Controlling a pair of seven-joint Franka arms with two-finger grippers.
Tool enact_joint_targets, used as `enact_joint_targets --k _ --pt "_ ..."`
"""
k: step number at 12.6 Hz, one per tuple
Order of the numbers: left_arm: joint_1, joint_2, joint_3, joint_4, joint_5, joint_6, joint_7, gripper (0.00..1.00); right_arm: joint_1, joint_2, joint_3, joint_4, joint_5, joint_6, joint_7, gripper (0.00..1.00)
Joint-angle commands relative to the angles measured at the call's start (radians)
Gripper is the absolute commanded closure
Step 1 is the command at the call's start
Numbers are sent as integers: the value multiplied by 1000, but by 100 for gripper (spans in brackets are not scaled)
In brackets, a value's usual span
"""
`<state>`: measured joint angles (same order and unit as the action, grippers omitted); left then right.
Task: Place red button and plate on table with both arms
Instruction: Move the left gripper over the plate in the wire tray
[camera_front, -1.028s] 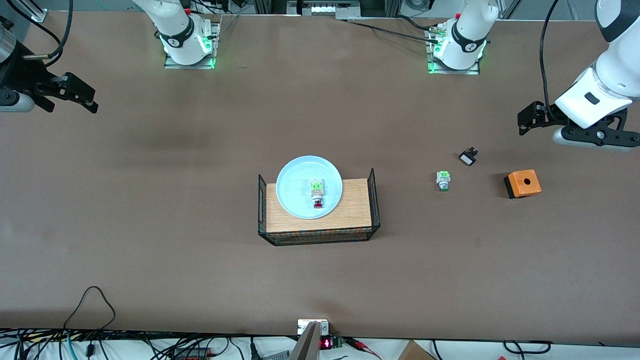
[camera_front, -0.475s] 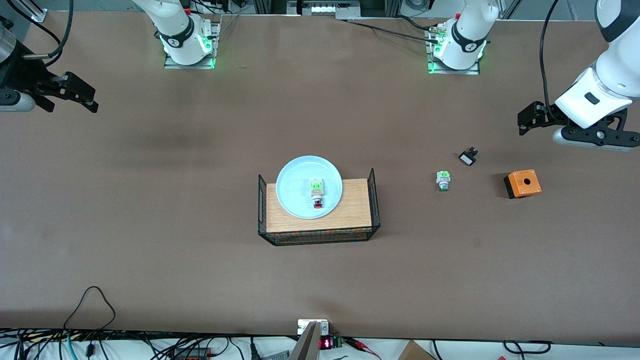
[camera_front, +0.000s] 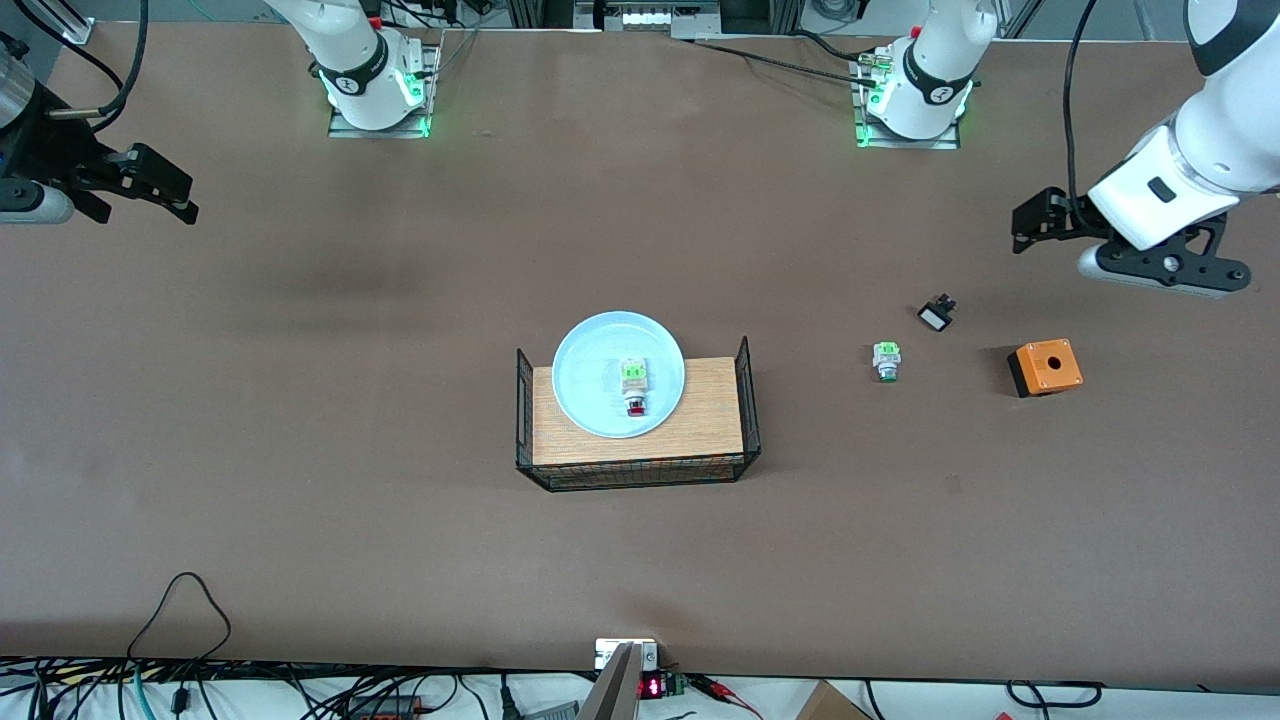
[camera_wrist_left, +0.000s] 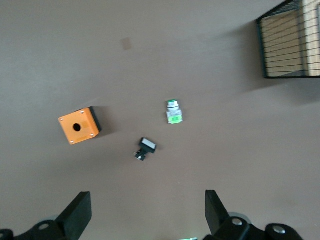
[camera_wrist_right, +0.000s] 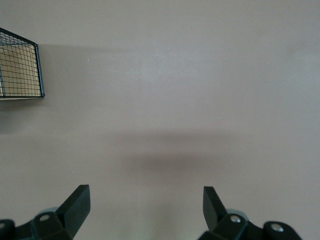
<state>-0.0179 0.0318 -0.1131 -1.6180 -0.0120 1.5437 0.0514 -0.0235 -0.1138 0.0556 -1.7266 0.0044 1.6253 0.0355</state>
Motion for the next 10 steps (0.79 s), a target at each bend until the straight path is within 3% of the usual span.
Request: enact_joint_targets --k 1,3,6,10 --pt "-26 77 -31 131 -19 -57 5 0 -1 -6 4 2 14 -13 -6 0" --pt "-88 97 -60 157 -22 -56 -54 0 -1 -6 6 4 14 -13 -6 0" --pt "-227 169 -60 249 -26 -50 -305 0 -1 -9 7 5 14 -13 -6 0" --pt "-390 365 -59 446 -22 -1 -637 0 0 -12 9 4 13 -13 -17 0"
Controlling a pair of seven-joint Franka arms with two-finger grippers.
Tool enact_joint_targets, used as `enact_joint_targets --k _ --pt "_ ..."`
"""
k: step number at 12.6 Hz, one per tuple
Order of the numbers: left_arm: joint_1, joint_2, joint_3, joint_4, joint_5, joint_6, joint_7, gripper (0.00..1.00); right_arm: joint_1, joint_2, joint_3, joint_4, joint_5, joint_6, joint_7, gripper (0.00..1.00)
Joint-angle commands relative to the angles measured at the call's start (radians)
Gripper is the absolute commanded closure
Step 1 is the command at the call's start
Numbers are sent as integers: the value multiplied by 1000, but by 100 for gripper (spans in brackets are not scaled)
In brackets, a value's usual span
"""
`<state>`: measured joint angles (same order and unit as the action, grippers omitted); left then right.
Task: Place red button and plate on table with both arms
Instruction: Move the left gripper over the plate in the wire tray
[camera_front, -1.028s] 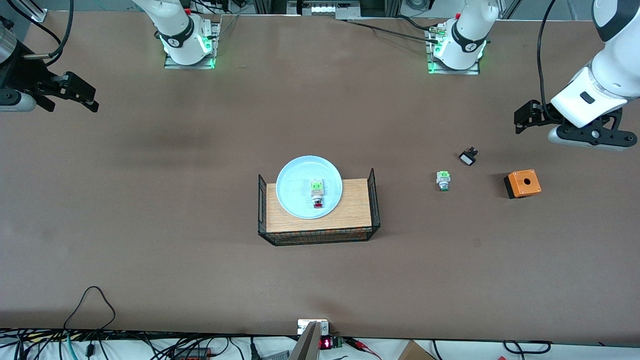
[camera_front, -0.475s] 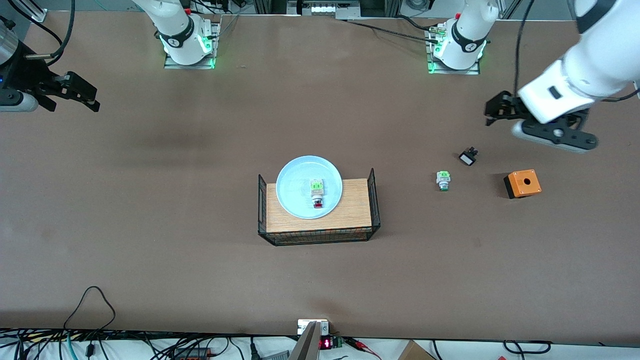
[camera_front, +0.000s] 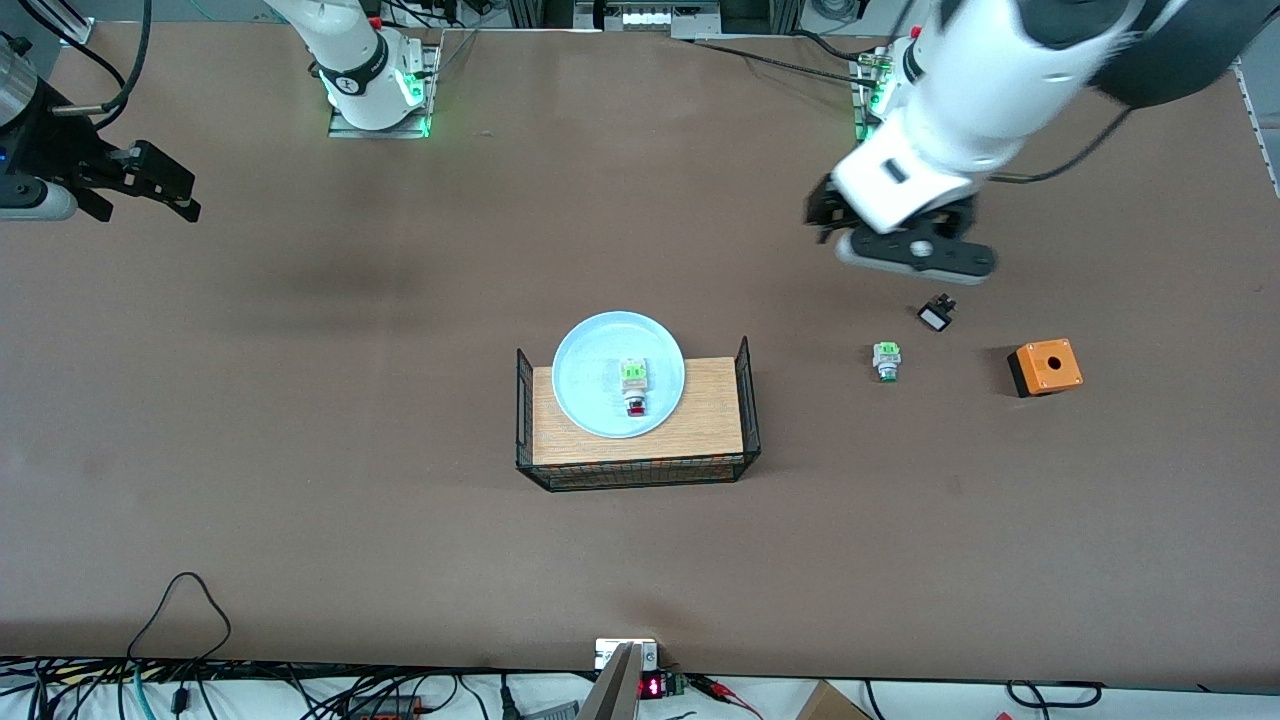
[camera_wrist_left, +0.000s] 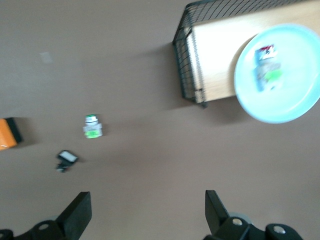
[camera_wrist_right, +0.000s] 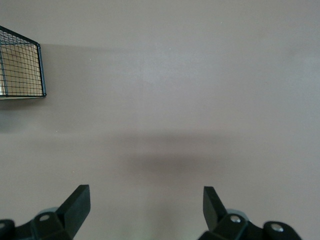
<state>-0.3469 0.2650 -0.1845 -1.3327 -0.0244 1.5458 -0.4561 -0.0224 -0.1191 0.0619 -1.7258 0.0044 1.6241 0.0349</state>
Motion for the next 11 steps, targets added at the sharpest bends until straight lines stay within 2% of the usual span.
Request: enact_joint_targets --k 1,5,8,11 --pt "-91 173 13 193 -8 34 -186 0 -1 -7 3 3 13 -12 -17 0" --pt "-190 308 23 201 18 324 -233 0 1 -8 4 18 17 -12 -7 0" --pt "-244 390 25 202 161 460 -243 0 -1 -14 3 17 17 -27 -4 0" --pt "-261 459 30 202 166 583 -266 0 1 -10 4 15 14 -17 0 0"
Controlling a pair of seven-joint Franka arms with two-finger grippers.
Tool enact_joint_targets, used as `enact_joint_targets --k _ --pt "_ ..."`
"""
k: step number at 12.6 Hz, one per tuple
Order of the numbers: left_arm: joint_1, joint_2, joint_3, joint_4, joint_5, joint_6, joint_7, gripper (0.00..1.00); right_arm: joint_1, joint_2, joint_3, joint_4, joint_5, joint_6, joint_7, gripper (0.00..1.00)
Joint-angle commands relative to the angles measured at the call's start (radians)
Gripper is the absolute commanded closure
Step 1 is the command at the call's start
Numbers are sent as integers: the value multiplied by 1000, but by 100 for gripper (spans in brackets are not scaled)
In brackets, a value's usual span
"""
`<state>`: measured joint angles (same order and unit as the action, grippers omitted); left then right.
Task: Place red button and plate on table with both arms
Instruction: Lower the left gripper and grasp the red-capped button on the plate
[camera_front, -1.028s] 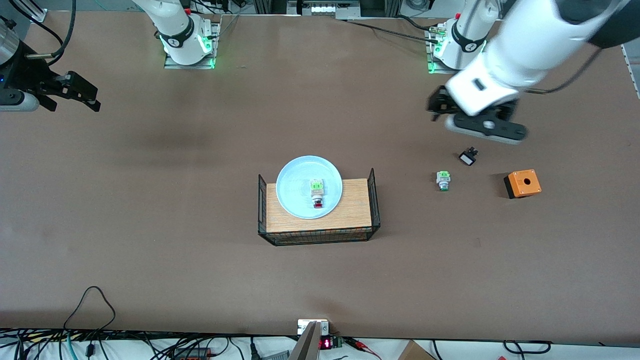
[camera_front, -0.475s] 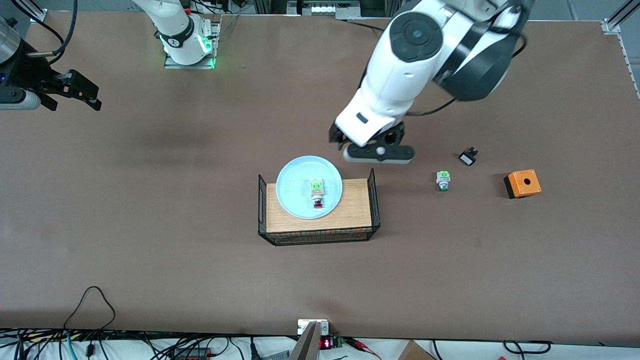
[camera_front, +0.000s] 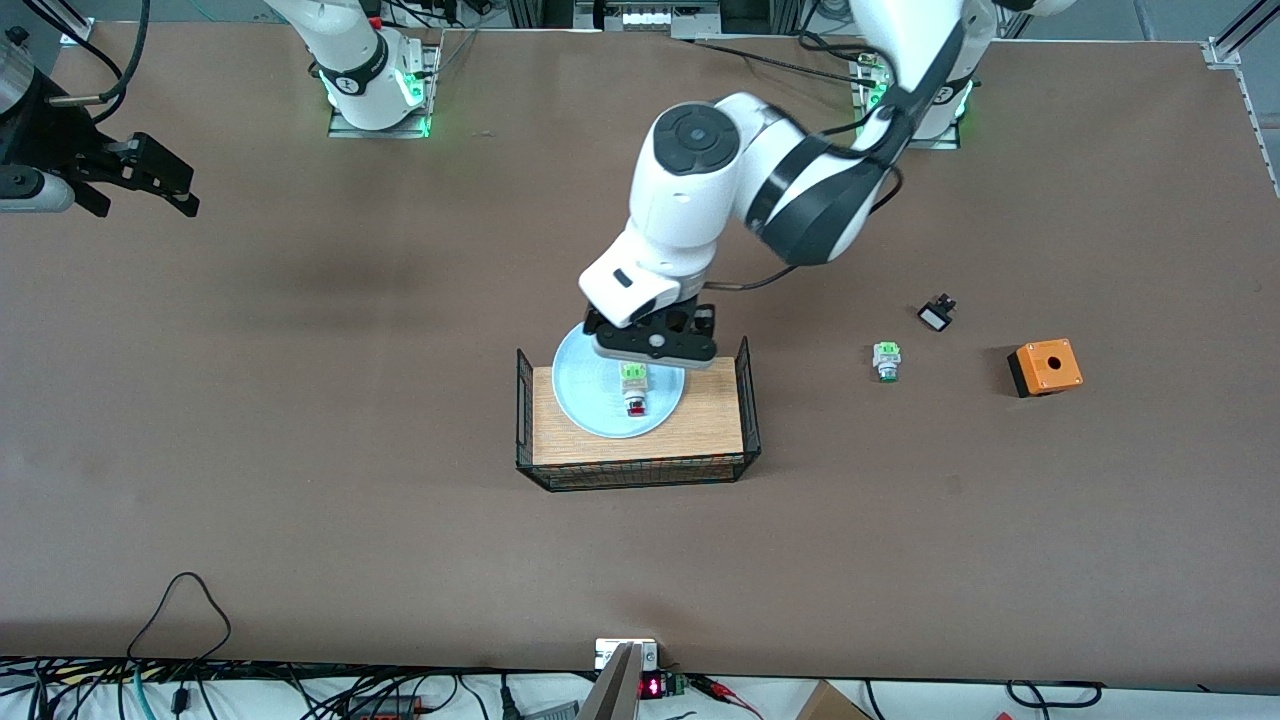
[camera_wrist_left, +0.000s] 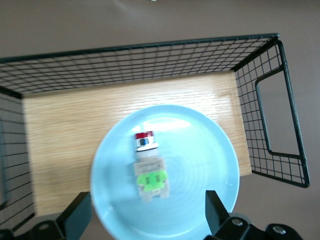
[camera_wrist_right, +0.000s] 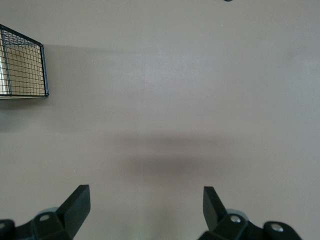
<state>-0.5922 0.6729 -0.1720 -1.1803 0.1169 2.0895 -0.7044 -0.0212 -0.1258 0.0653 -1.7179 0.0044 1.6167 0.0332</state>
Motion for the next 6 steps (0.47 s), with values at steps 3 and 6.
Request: enact_joint_targets --k 3,6 --pt "-20 102 17 44 49 133 -18 0 7 3 -1 9 16 -8 2 0" --pt "-46 103 19 33 148 132 -107 0 61 8 -41 9 11 -4 28 0"
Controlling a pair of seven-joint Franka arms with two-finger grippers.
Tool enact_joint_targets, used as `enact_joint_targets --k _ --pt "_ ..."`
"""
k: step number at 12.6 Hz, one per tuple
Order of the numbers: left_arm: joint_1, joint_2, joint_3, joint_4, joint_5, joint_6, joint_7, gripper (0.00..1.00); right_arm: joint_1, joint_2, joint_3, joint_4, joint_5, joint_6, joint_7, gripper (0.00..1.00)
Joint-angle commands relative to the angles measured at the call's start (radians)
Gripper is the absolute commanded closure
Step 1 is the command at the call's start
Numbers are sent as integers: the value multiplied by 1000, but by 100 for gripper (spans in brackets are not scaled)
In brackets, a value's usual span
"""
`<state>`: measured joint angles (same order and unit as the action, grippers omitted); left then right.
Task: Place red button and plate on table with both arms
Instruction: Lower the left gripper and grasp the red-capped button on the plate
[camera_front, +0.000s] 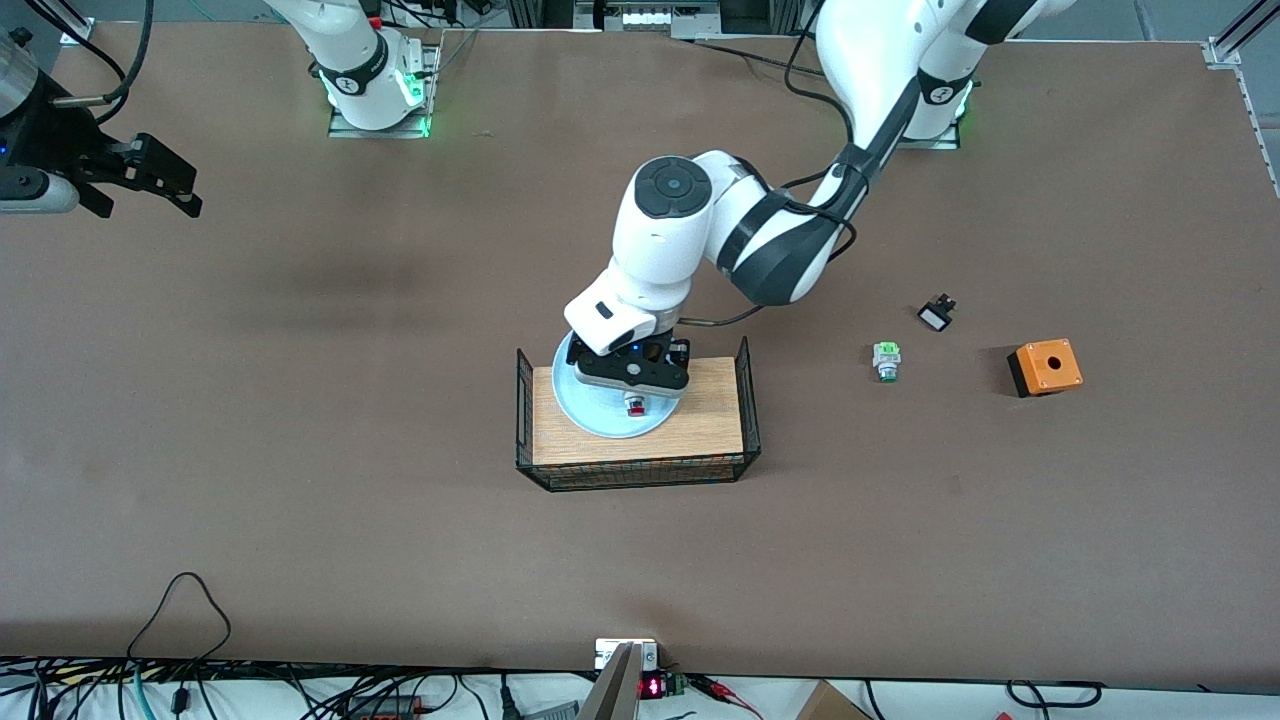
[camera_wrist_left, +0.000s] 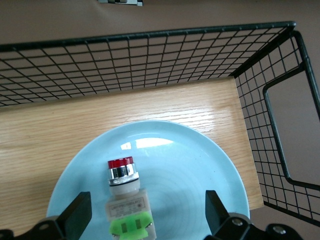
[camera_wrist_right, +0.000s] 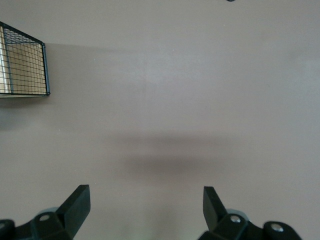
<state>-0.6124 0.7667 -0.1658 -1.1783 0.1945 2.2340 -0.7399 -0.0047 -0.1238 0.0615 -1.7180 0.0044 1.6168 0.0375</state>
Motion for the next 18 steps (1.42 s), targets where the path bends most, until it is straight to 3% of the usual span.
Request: enact_joint_targets --k 1,3,6,10,14,16,17,18 --pt "-39 6 12 17 118 -39 -97 0 51 13 -40 11 8 -2 28 0" --pt "-56 5 12 8 149 -127 -144 0 69 44 -45 18 5 28 25 0" --pt "-66 8 11 8 174 -155 -159 0 81 125 -57 99 6 32 22 0" --pt "-64 20 11 8 174 -142 -162 13 80 167 -55 149 6 31 22 0" --pt "-61 29 11 9 171 -120 -162 45 80 155 -55 150 9 20 22 0" --pt "-59 26 9 9 169 -122 -162 66 80 144 -54 172 16 17 18 0" --pt "-58 23 9 11 169 -122 -162 74 80 141 -54 181 17 15 18 0" --pt "-58 20 9 11 168 -122 -162 75 78 141 -55 187 17 6 18 0"
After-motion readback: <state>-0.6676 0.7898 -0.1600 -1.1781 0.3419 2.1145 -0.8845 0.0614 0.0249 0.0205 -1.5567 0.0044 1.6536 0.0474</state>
